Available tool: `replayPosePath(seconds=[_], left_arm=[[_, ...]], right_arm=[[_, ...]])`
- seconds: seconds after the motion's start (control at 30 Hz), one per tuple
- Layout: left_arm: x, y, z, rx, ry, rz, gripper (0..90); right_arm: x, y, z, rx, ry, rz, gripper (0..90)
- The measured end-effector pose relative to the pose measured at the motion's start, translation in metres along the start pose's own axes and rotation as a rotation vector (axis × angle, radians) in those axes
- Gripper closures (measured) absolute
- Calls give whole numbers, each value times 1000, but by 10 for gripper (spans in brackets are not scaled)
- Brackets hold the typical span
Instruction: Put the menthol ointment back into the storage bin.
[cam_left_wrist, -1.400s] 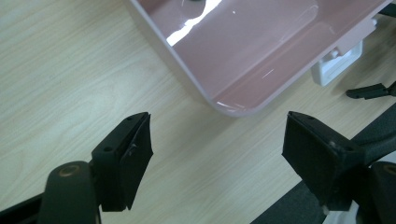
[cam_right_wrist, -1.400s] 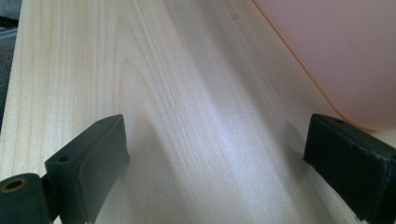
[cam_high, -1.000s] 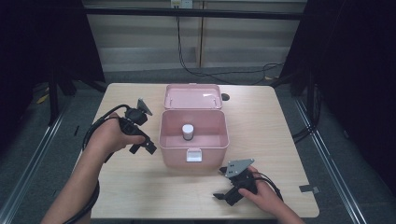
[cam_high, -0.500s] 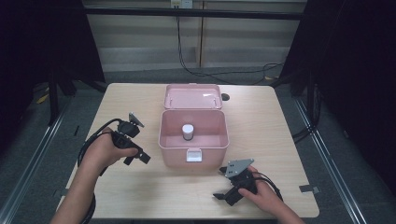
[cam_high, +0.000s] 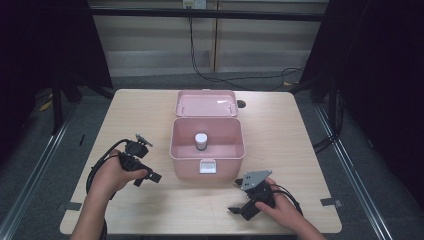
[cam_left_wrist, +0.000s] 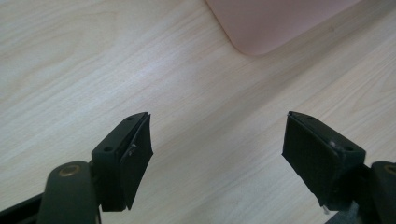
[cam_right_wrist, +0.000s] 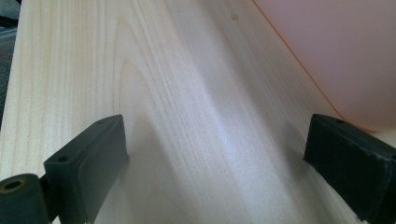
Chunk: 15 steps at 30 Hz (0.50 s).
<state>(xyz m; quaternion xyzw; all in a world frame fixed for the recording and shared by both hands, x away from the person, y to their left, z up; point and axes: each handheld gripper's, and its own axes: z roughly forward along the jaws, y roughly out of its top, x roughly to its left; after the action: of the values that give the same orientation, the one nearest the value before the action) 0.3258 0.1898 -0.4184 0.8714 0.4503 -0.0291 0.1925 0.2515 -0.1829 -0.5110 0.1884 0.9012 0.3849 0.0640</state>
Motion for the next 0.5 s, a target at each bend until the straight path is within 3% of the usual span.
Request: replayPosePath(seconds=[0.2, 0.27, 0.5], left_arm=[[-3, -6, 12, -25, -17, 1, 237], [-3, -8, 15, -41, -13, 24, 237], [3, -17, 27, -75, -6, 10, 236]], right_arm=[[0, 0, 0, 0, 0, 0, 53], [0, 0, 0, 0, 0, 0, 52], [0, 0, 0, 0, 0, -1, 52]])
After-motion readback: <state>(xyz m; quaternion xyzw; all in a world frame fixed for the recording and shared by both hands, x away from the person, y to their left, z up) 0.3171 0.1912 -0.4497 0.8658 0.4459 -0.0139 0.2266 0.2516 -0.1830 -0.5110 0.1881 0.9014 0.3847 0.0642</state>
